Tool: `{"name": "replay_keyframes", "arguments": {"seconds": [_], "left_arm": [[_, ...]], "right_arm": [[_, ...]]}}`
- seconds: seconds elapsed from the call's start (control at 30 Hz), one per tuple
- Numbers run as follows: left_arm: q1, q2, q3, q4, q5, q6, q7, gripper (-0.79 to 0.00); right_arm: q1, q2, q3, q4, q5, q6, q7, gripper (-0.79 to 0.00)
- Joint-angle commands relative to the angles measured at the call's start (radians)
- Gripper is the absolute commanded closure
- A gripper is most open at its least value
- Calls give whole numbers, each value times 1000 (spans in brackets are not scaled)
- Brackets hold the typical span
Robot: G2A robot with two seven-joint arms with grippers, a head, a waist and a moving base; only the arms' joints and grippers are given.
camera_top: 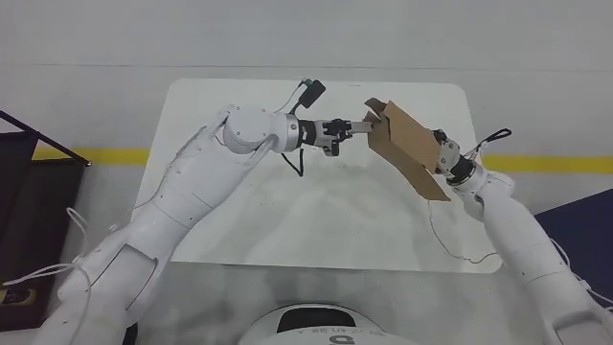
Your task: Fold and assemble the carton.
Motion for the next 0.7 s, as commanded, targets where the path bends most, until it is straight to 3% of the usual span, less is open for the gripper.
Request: {"name": "replay_keyframes", "arguments": {"seconds": [0.0,0.67], "left_arm": [[-11,-6,10,21,0,3,0,-785],[-64,-64,98,115,1,17,-14,-785]], "right_arm": [[0,4,-12,-2,5,-6,6,0],[9,50,-96,-26,65,-45,45,0]]}}
